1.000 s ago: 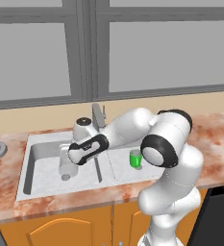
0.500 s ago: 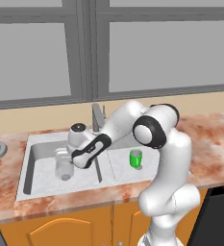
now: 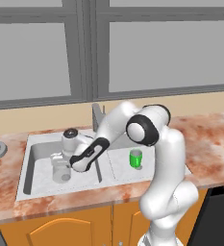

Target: Move any existing items from the left basin to the right basin for drying. Then move the glass cup from the counter to the left basin of the sink for washing.

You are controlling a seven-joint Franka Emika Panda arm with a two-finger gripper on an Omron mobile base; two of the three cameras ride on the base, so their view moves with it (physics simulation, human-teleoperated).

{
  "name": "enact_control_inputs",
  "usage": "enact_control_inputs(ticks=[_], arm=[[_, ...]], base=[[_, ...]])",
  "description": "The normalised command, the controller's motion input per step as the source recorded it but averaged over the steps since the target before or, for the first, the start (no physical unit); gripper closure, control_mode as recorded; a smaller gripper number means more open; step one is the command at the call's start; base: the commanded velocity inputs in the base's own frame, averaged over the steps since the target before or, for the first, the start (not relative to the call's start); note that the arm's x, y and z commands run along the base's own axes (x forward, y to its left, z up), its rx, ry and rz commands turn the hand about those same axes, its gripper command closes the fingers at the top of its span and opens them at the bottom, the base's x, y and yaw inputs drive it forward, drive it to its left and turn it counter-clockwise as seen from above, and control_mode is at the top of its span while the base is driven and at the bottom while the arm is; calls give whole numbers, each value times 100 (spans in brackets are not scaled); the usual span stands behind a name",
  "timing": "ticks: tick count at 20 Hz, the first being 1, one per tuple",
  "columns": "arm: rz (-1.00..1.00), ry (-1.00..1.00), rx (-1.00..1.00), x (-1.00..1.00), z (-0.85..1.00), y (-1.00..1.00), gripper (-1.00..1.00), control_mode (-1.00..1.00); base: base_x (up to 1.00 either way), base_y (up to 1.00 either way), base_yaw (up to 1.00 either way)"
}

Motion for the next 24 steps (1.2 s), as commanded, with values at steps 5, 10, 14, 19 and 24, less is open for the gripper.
enact_control_inputs(ticks=[5,10,14,19,24], arm=[[-2,0,-2,6,-16,1,100,-100],[-2,0,0,3,-10,0,100,-100],[-1,0,0,0,-5,0,100,-100],[-1,0,0,2,-5,0,100,-100],[-1,0,0,6,-13,0,100,-100]], base=[[0,0,0],[0,0,0],[0,0,0],[0,0,0],[0,0,0]])
